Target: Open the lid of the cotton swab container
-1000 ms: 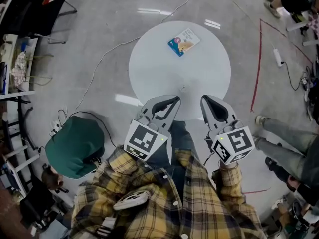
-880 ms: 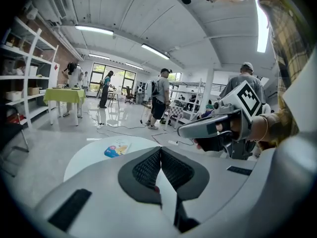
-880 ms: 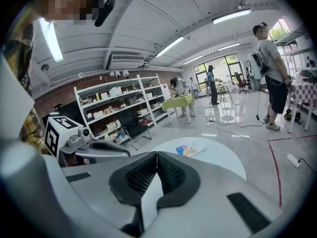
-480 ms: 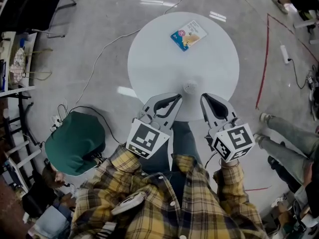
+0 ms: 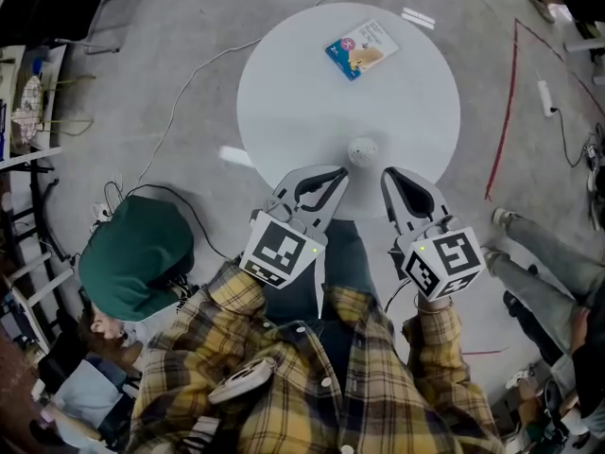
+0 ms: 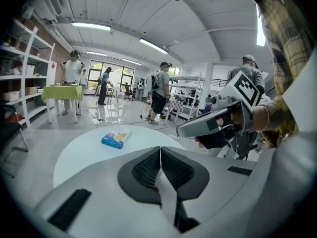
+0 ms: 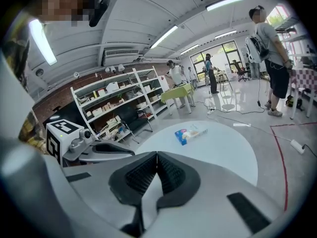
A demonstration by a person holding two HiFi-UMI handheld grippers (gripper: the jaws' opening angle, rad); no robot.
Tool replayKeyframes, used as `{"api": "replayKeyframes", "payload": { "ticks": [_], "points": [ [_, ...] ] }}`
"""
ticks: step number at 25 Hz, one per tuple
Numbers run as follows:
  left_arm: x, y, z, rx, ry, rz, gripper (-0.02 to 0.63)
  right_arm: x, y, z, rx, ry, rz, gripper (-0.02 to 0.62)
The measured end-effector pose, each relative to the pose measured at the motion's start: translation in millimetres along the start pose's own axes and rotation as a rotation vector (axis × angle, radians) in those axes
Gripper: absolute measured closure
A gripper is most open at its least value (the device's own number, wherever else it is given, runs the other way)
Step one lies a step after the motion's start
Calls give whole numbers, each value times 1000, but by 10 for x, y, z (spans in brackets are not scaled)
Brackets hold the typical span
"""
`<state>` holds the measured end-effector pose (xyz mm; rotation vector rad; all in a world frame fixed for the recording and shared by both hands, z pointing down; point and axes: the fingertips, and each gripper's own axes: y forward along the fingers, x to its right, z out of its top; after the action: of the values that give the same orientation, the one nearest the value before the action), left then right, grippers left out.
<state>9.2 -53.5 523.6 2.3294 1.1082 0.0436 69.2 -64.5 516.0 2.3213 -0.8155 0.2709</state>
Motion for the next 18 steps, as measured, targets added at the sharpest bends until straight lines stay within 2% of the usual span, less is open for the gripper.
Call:
{"api": "replayKeyframes", "payload": {
  "ticks": [11,14,18],
  "points": [
    [8,119,-186,-37,-4,-2,575,61,-68,-71,-9,26,-12,578],
    [16,172,-265,-57,-12,-19,501,83,-80,-104,-11,31,-14,578],
    [12,235,-353,-81,9,-29,438,112,-97,-141,-11,42,-21,578]
  ]
}}
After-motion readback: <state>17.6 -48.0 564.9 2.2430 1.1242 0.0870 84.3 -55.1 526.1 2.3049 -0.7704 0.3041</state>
